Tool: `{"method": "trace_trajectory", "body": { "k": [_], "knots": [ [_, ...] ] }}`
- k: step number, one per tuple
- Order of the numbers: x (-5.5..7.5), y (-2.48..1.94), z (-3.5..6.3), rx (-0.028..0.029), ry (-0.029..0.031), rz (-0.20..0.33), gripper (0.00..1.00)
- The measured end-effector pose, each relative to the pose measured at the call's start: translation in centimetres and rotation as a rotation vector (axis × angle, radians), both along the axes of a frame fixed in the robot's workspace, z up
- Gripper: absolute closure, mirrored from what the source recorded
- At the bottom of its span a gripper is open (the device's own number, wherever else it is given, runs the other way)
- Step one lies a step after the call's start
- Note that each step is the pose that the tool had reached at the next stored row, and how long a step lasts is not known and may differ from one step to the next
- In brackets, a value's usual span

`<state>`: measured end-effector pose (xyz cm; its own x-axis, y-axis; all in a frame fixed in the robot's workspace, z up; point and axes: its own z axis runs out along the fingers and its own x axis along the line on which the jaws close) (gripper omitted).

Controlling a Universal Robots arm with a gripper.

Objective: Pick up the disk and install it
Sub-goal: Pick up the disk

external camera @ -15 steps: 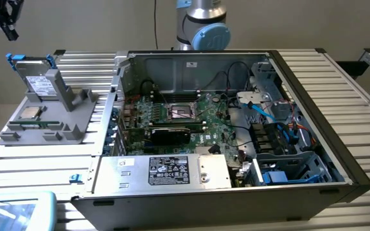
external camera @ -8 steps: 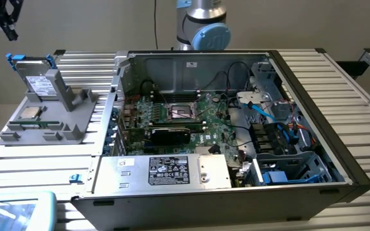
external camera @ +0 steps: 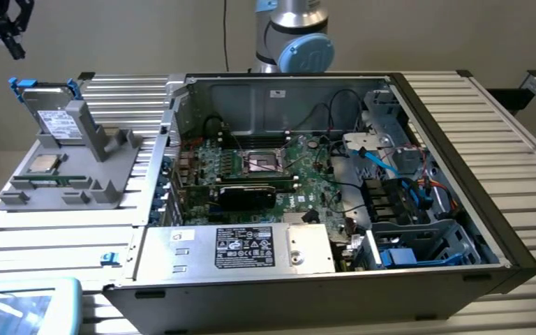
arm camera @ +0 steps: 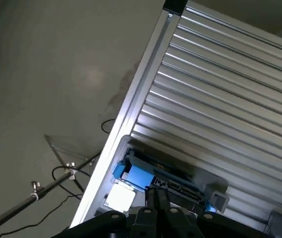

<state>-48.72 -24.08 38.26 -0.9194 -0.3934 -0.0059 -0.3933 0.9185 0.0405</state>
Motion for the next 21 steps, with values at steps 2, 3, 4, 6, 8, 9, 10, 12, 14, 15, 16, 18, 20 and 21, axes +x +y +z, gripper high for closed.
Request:
{"method": "trace_trajectory", "body": {
  "k": [2, 3, 4, 6, 8, 9, 10, 12, 14, 15, 16, 18, 20, 21],
  "knots": [
    [0.00, 0.00, -0.02, 0.0001, -0.0001, 0.036, 0.89],
    [0.00, 0.00, -0.02, 0.0000, -0.0002, 0.054, 0.89],
    [0.00, 0.00, -0.03, 0.0000, -0.0002, 0.072, 0.89],
    [0.00, 0.00, -0.04, 0.0001, -0.0002, 0.108, 0.89],
    [0.00, 0.00, -0.05, 0.0001, -0.0002, 0.144, 0.89],
    [0.00, 0.00, -0.05, 0.0001, -0.0002, 0.162, 0.89],
    [0.00, -0.01, -0.06, 0.0001, -0.0002, 0.181, 0.89],
    [0.00, 0.00, -0.06, 0.0002, -0.0001, 0.217, 0.89],
    [0.00, 0.00, -0.07, 0.0002, -0.0002, 0.254, 0.89],
    [0.00, 0.00, -0.06, 0.0003, -0.0002, 0.272, 0.89],
    [0.00, 0.00, -0.06, 0.0003, -0.0001, 0.290, 0.89],
    [0.00, 0.00, -0.07, 0.0002, -0.0002, 0.327, 0.89],
    [0.00, 0.00, -0.06, 0.0003, -0.0002, 0.363, 0.89],
    [0.00, 0.00, -0.06, 0.0003, -0.0001, 0.381, 0.89]
  ]
}}
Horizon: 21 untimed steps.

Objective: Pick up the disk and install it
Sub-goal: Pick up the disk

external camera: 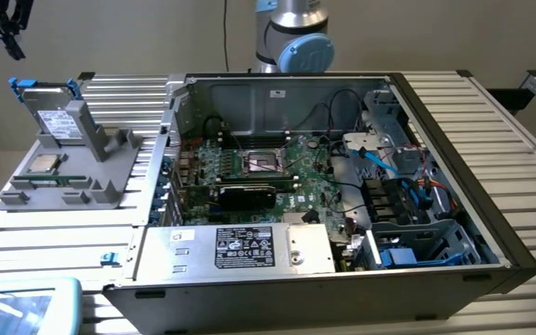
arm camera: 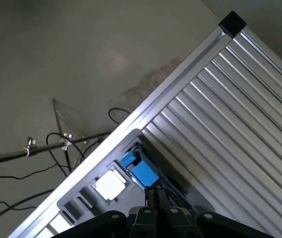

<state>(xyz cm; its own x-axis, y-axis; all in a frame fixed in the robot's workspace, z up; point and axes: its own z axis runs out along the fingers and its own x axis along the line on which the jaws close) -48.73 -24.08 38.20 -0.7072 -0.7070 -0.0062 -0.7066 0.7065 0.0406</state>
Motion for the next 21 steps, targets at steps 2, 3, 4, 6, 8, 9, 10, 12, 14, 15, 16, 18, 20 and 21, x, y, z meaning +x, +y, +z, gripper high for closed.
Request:
{"method": "trace_trajectory", "body": {
  "k": [2, 3, 4, 6, 8, 9, 10, 12, 14, 15, 16, 18, 20, 21],
  "knots": [
    [0.00, 0.00, 0.00, 0.0000, 0.0000, 0.037, 0.89],
    [0.00, 0.00, 0.00, 0.0000, 0.0000, 0.055, 0.89],
    [0.00, 0.00, 0.00, 0.0000, 0.0000, 0.073, 0.89],
    [0.00, 0.00, 0.00, 0.0000, 0.0000, 0.110, 0.89],
    [0.00, 0.00, 0.00, 0.0000, -0.0001, 0.146, 0.89],
    [0.00, 0.00, 0.00, 0.0000, -0.0001, 0.163, 0.89],
    [0.00, 0.00, 0.00, 0.0000, -0.0001, 0.182, 0.89],
    [0.00, 0.00, 0.00, 0.0000, -0.0001, 0.218, 0.89],
    [0.00, 0.00, 0.00, 0.0000, -0.0001, 0.256, 0.89],
    [0.00, 0.00, 0.00, 0.0000, -0.0001, 0.273, 0.89],
    [0.00, 0.00, 0.00, 0.0000, -0.0001, 0.290, 0.89],
    [0.00, 0.00, 0.00, 0.0000, -0.0002, 0.328, 0.89],
    [0.00, 0.00, 0.00, 0.0000, -0.0002, 0.364, 0.89],
    [0.00, 0.00, 0.00, 0.0000, -0.0001, 0.383, 0.89]
  ]
}}
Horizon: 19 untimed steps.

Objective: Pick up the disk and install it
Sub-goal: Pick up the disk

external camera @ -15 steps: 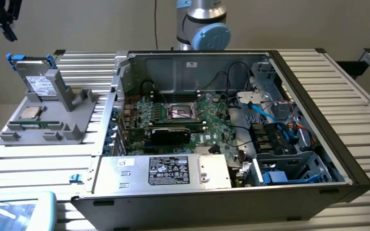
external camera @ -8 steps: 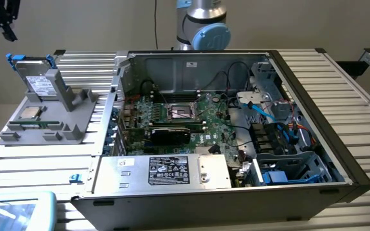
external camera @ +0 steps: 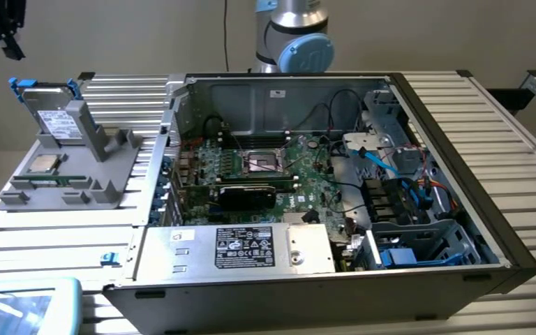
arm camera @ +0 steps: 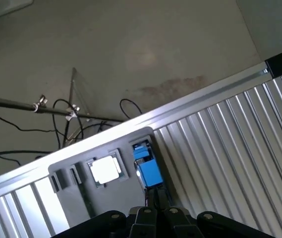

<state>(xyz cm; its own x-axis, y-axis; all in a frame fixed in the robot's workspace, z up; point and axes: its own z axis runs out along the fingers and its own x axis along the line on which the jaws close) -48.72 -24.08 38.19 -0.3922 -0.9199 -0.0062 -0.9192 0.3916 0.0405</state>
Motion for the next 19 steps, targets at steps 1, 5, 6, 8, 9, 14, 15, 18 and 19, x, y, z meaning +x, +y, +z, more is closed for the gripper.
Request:
{"method": "trace_trajectory", "body": {
  "k": [1, 5, 6, 8, 9, 14, 15, 18, 19],
  "knots": [
    [0.00, 0.00, 0.00, 0.0000, 0.0000, 0.018, 0.89],
    [0.00, 0.00, 0.00, 0.0000, 0.0000, 0.090, 0.89],
    [0.00, 0.00, 0.00, 0.0000, 0.0000, 0.108, 0.89],
    [0.00, 0.00, -0.01, 0.0000, 0.0000, 0.146, 0.89],
    [0.00, 0.00, -0.01, 0.0000, 0.0000, 0.164, 0.89],
    [0.00, 0.00, -0.01, 0.0000, 0.0000, 0.255, 0.89],
    [0.00, 0.00, -0.01, 0.0000, 0.0001, 0.273, 0.89],
    [0.00, 0.00, -0.01, 0.0001, 0.0001, 0.300, 0.89],
    [0.00, 0.00, -0.02, 0.0000, 0.0000, 0.300, 0.89]
  ]
}}
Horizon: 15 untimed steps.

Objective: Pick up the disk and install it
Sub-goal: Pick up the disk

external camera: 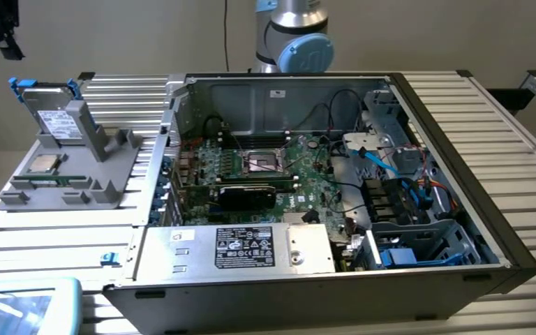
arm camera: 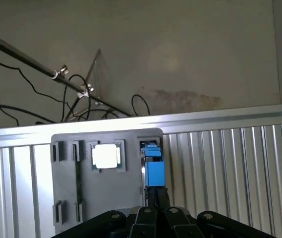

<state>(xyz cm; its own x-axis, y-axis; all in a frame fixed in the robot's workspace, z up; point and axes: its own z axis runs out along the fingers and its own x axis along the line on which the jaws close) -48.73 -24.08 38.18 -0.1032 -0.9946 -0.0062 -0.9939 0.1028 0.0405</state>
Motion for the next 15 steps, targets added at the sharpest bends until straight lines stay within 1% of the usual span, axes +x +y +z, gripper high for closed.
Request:
{"method": "trace_trajectory", "body": {
  "k": [12, 13, 15],
  "knots": [
    [0.00, 0.00, 0.00, 0.0000, 0.0000, 0.000, 0.89],
    [0.00, 0.00, 0.00, 0.0000, 0.0001, 0.000, 0.88],
    [0.00, 0.00, 0.00, 0.0000, 0.0000, 0.000, 0.75]
  ]
}}
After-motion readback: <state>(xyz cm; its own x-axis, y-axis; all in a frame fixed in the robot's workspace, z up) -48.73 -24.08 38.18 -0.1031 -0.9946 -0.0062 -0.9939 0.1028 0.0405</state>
